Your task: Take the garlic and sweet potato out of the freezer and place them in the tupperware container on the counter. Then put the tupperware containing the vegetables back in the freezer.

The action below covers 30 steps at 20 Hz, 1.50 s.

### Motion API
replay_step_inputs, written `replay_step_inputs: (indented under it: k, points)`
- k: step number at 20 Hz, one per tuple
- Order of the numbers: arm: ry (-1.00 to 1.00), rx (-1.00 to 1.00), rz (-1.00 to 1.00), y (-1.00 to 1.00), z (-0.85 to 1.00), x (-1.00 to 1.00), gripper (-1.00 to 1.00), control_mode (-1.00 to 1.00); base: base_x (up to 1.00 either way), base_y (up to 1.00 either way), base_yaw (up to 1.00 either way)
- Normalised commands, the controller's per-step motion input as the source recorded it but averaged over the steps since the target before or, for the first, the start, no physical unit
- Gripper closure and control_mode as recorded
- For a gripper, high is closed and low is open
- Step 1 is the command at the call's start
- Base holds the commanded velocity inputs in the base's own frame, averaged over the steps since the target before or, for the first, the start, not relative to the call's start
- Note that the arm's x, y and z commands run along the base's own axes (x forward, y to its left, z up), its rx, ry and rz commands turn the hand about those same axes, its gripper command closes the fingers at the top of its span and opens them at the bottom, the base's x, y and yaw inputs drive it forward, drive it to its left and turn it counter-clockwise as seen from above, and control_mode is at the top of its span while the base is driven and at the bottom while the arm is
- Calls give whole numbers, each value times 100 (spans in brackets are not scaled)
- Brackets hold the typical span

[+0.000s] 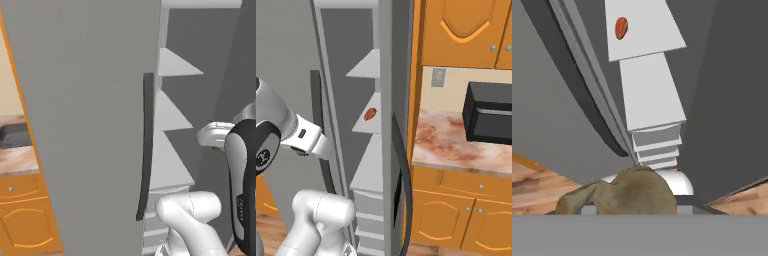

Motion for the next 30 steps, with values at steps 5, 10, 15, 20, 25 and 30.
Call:
replay_step_inputs:
  k: [5,10,15,20,25,30]
  points:
    - [0,0,0,0,0,0,100,100,-97,80,0]
    - [0,0,0,0,0,0,100,100,-38,100,0]
    - [0,0,0,0,0,0,100,100,-1,100,0]
    - [0,0,0,0,0,0,100,100,20,100,0]
    - [0,0,0,0,0,0,100,100,50,100,0]
    - [0,0,0,0,0,0,100,100,95,56,-2]
